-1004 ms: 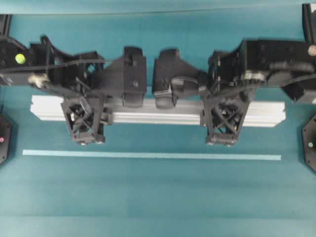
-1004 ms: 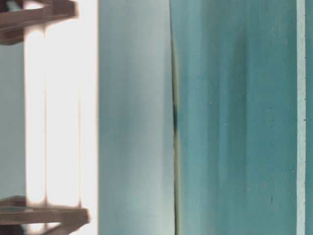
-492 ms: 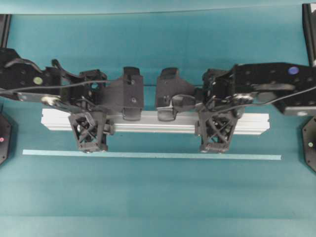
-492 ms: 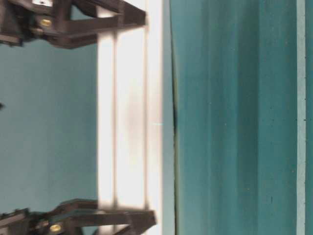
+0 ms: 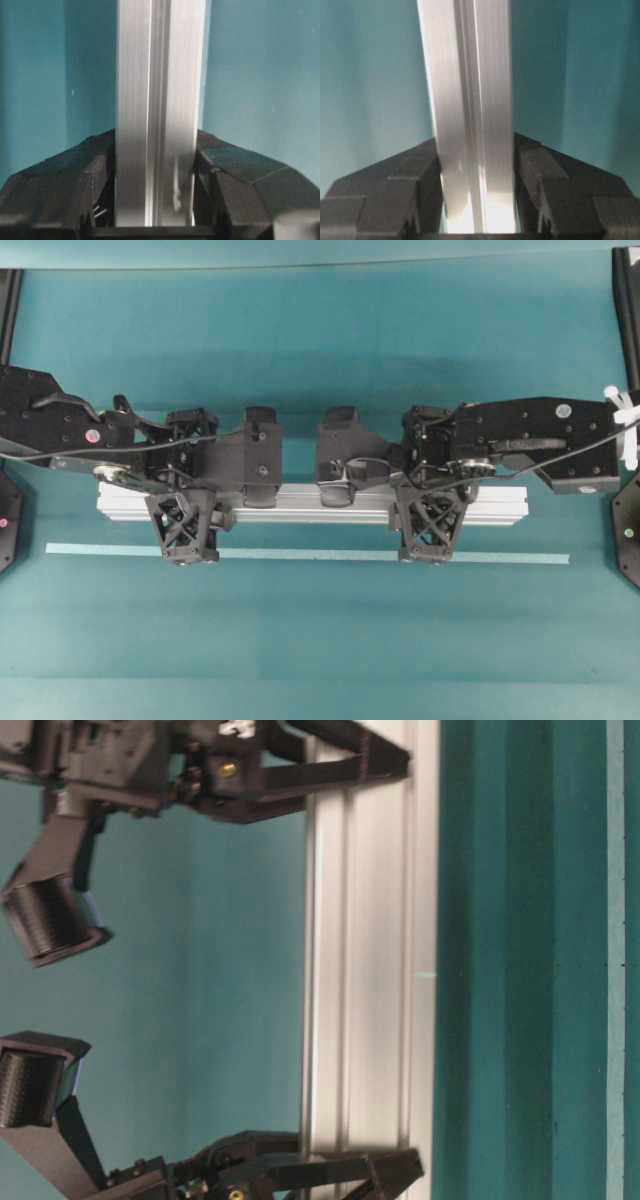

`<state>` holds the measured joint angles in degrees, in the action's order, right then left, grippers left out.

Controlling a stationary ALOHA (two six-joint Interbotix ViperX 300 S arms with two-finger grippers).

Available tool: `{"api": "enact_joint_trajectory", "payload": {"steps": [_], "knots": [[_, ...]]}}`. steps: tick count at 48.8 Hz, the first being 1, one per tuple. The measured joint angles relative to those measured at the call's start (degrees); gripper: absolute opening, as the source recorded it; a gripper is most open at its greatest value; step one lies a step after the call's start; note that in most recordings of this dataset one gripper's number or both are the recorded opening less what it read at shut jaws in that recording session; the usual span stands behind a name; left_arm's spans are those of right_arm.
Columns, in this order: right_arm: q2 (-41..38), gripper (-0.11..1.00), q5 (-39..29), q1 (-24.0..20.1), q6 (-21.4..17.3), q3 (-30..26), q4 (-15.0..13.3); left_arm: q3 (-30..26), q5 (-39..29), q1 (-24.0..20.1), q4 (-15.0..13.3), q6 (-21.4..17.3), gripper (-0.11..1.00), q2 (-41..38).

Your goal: Lift the metal rail with both hands.

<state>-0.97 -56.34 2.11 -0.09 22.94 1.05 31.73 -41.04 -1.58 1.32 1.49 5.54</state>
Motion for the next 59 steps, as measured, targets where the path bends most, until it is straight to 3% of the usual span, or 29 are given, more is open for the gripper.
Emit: {"api": "enact_joint_trajectory", "payload": {"steps": [59], "knots": [[-6.6,0.45,12.4,-1.8,0.4,5.4,0.5,4.7,11.4,1.6,0.0,0.0,0.37,-10.0]]}}
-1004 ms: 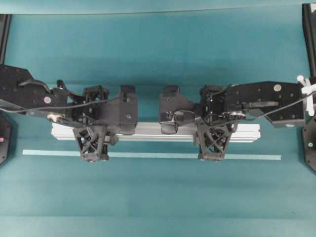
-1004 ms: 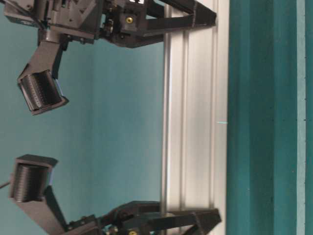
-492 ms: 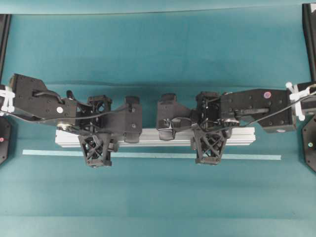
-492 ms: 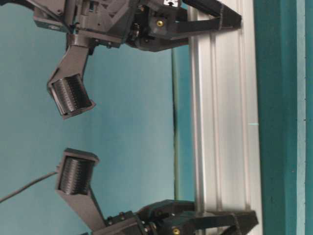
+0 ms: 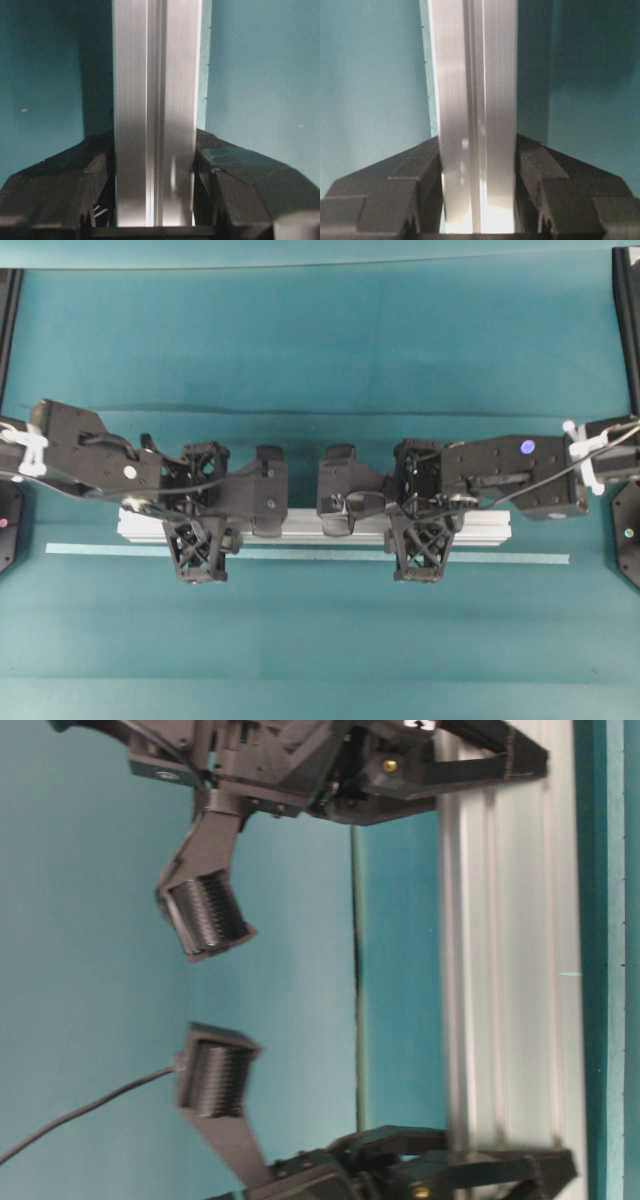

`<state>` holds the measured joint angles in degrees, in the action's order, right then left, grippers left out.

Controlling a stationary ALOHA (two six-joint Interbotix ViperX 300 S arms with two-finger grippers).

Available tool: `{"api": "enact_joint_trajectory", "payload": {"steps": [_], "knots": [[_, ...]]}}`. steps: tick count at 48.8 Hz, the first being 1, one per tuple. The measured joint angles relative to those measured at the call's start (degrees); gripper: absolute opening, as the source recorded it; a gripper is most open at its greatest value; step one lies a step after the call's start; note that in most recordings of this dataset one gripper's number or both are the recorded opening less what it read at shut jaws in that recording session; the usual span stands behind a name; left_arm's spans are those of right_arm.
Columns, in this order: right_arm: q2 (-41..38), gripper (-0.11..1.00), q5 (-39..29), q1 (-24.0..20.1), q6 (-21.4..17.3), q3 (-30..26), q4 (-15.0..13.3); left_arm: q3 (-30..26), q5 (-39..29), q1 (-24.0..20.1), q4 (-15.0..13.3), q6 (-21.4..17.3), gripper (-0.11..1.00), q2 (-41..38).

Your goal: Lift the metal rail with both hands.

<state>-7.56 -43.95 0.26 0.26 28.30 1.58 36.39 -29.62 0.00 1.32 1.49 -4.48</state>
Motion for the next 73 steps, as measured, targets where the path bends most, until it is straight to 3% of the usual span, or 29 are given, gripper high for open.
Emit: {"api": "enact_joint_trajectory", "payload": {"steps": [73], "knots": [[-0.8,0.45,3.3,-0.4,0.0,1.8,0.1,0.1,4.7,0.3,0.0,1.1,0.37,-1.4]]}}
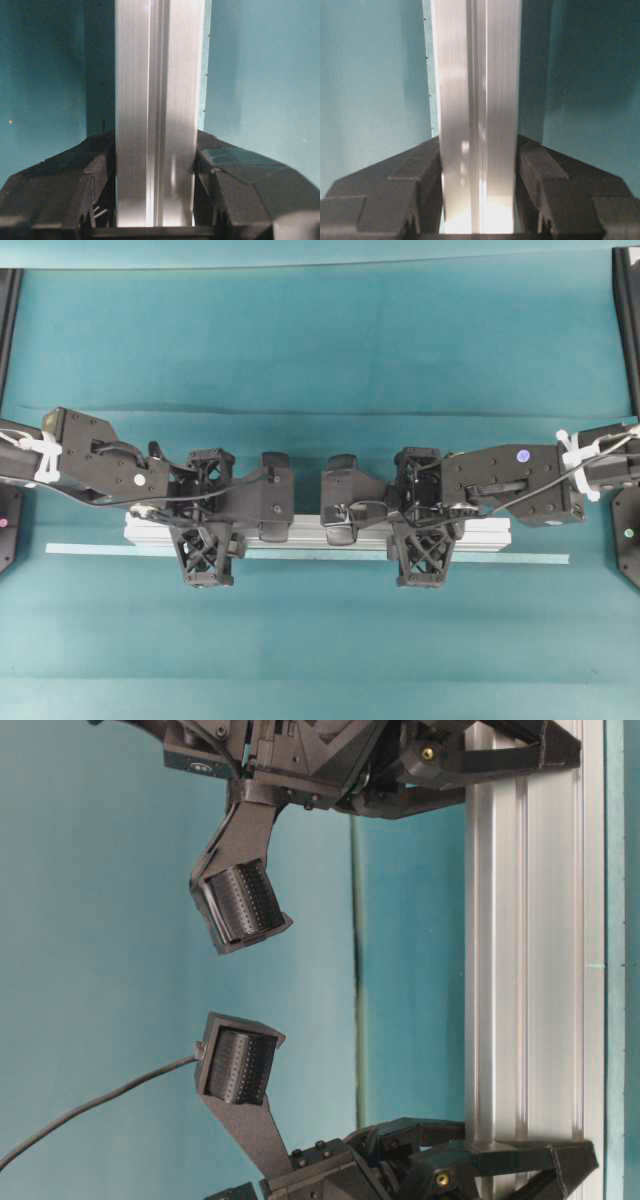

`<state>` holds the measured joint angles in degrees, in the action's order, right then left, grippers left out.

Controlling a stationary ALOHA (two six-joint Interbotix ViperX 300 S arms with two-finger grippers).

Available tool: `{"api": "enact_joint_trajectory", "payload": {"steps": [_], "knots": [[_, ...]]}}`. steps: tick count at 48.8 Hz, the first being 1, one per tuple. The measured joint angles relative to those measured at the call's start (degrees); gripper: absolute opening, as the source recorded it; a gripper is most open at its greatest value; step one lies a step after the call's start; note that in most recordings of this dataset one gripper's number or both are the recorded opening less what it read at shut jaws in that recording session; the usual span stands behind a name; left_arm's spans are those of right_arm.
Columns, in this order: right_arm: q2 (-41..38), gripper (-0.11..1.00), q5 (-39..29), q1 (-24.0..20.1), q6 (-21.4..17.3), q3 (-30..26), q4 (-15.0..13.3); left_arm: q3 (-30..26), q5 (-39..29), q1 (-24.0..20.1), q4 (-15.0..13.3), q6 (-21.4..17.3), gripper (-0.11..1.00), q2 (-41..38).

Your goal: Lift the metal rail with both hands.

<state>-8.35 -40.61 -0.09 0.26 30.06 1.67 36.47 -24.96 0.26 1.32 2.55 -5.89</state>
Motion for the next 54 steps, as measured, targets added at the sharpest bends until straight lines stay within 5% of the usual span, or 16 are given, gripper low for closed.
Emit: {"api": "enact_joint_trajectory", "payload": {"steps": [20,25,32,37,54], "knots": [[0.1,0.45,0.8,0.0,-0.1,0.1,0.1,0.0,0.1,0.0,0.0,0.0,0.37,0.0],[0.1,0.49,0.9,0.0,-0.1,0.1,0.2,0.1,0.2,-0.1,0.0,0.4,0.64,0.0],[0.1,0.87,0.9,-0.1,0.0,0.4,0.7,0.2,0.8,0.2,0.0,0.0,0.96,0.0],[0.3,0.99,0.9,-0.1,0.0,0.8,0.7,0.3,1.1,0.2,0.0,-0.2,0.91,0.1],[1.4,0.99,1.1,-0.1,-0.1,1.3,0.8,1.1,0.2,0.3,-0.1,0.1,0.93,0.5]]}}
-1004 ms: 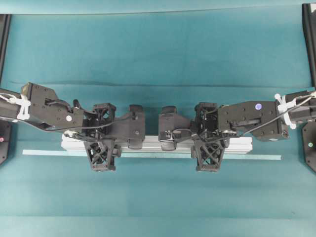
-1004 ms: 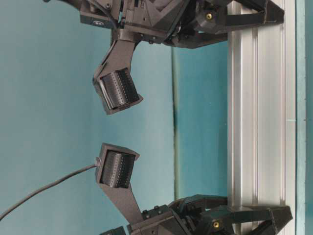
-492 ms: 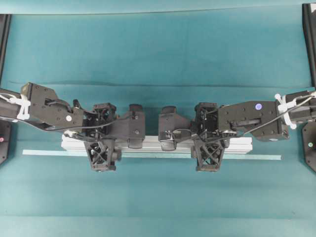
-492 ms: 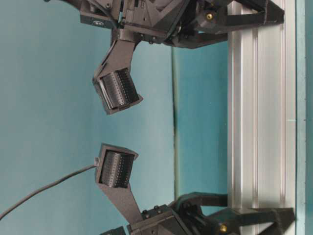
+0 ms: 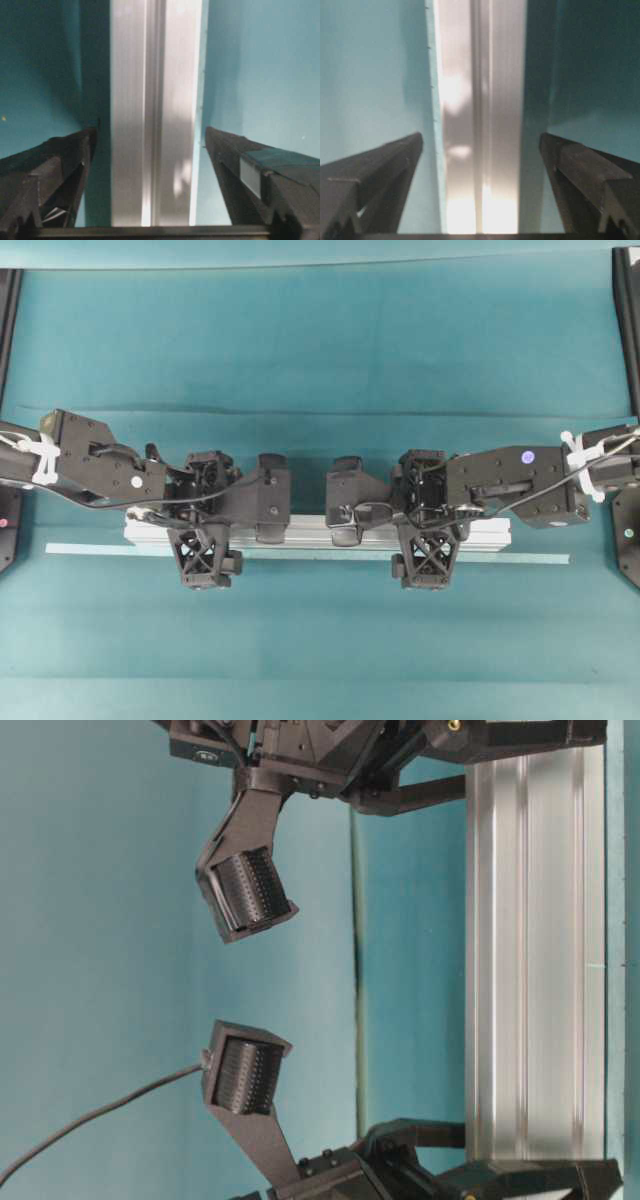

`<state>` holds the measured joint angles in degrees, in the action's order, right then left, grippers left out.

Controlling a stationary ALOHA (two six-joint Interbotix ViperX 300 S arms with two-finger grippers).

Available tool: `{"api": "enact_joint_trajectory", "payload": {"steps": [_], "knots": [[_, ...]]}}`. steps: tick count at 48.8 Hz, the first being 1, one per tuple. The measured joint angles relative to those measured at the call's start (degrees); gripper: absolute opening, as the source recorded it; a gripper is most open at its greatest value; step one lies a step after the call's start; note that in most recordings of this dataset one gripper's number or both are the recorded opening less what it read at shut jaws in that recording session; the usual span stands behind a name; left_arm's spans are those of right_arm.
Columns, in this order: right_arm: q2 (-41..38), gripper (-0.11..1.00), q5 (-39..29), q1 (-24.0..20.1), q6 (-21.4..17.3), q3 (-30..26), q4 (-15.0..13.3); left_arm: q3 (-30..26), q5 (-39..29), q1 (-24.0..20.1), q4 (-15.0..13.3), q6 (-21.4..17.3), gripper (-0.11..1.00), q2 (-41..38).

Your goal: Lift the metal rail with both hands.

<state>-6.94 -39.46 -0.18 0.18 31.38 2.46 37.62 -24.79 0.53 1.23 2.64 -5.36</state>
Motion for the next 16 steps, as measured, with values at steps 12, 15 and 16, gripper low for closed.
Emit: {"api": "enact_joint_trajectory", "payload": {"steps": [12,15,16], "knots": [[6.2,0.99,0.2,0.9,-0.1,0.5,0.0,0.1,-2.5,-0.1,0.1,0.0,0.93,6.3],[8.0,0.99,0.4,1.1,-0.1,0.9,0.0,0.3,-3.1,-0.1,0.1,0.0,0.93,8.9],[8.6,0.99,0.4,1.1,-0.2,1.0,0.0,0.4,-3.3,-0.1,0.1,0.0,0.93,9.8]]}}
